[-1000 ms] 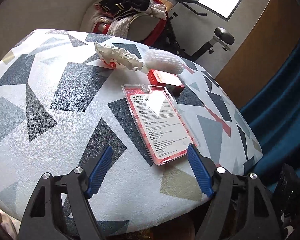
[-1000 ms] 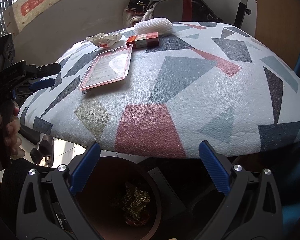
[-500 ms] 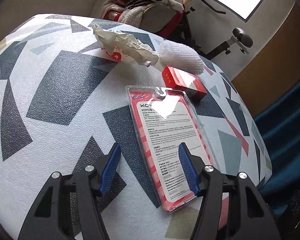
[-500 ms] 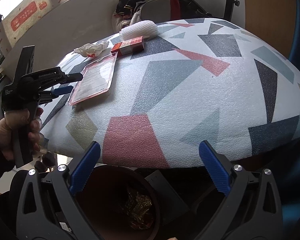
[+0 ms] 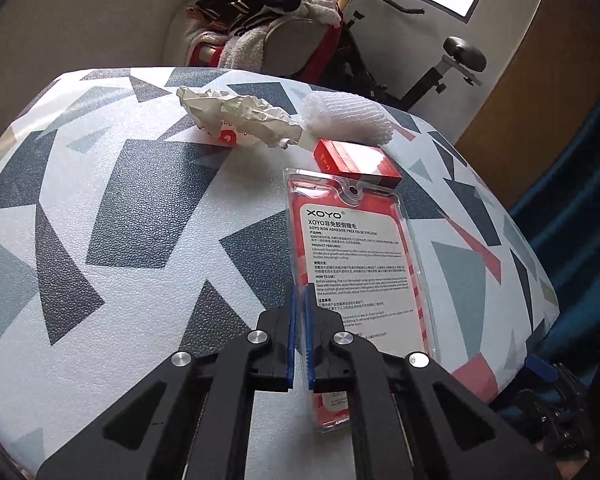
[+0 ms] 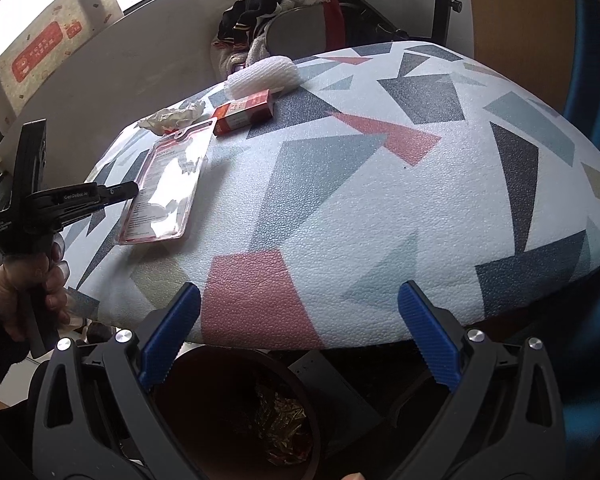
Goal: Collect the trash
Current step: 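Grasp the red-bordered blister card with the left gripper and lift it, then grasp the red Double Happiness box with the right gripper while the left holds the card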
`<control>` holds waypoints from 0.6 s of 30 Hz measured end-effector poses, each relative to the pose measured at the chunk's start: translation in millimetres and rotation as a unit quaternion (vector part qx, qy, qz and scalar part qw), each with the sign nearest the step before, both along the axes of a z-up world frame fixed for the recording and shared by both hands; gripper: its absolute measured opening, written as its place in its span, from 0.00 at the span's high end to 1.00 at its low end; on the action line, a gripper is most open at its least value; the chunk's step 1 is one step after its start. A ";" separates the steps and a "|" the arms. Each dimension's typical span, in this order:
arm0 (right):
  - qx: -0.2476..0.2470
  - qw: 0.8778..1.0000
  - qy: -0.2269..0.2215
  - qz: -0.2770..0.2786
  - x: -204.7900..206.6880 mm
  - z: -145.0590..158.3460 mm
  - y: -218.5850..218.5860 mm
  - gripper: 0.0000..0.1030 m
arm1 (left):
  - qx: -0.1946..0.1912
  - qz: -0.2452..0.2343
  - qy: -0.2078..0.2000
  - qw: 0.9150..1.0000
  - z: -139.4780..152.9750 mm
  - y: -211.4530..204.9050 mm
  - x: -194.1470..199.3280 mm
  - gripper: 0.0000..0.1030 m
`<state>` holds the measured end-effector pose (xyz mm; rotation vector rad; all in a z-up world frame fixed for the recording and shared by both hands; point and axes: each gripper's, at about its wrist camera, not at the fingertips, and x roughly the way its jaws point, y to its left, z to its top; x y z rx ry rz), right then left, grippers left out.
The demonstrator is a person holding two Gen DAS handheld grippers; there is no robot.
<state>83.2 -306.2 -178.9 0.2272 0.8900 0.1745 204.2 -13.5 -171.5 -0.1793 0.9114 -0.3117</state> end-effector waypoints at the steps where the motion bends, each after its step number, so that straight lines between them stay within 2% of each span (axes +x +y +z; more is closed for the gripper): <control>1: -0.004 1.000 -0.001 0.002 2.4 1.8 1.5 0.06 | -0.001 -0.008 -0.008 1.000 6.6 3.4 -5.0 0.96; 5: -0.006 1.000 -0.008 0.013 17.9 12.3 9.3 0.06 | 0.002 -0.032 -0.051 0.998 38.2 19.0 -22.7 0.96; 9: -0.013 0.999 -0.021 0.028 47.2 29.6 23.4 0.06 | 0.017 -0.030 -0.088 0.996 68.1 41.8 -34.3 0.96; 14: -0.032 0.998 -0.036 0.049 105.0 48.6 51.2 0.06 | -0.004 -0.014 -0.117 0.993 92.8 77.6 -44.2 0.96; 18: -0.062 0.996 -0.038 0.057 160.8 47.6 80.3 0.06 | -0.020 0.005 -0.129 0.991 101.2 98.2 -48.3 0.96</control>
